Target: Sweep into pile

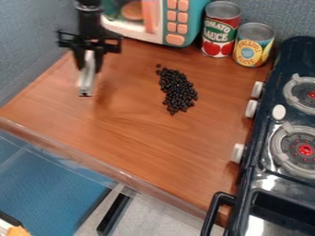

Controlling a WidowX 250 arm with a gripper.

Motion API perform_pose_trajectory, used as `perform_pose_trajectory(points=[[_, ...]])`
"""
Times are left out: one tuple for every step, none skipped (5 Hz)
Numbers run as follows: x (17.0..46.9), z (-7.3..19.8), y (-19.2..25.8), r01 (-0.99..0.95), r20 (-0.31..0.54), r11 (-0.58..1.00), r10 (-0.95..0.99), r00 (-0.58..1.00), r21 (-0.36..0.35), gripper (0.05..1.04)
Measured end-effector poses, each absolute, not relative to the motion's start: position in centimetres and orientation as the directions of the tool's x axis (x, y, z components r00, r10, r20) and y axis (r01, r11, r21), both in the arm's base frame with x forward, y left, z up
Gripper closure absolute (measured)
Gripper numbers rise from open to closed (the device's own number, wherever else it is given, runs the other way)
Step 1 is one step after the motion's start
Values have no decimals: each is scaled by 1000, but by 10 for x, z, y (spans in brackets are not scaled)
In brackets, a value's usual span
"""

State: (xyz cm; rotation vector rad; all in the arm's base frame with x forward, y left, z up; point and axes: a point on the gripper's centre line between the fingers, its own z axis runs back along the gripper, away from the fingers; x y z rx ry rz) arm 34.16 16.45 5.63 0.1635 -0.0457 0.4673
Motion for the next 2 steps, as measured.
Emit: perform_pose_trajectory(points=[[332, 53, 197, -482, 93, 862, 473, 876, 158, 668], [325, 48, 208, -481, 79, 855, 475, 876, 193, 428]])
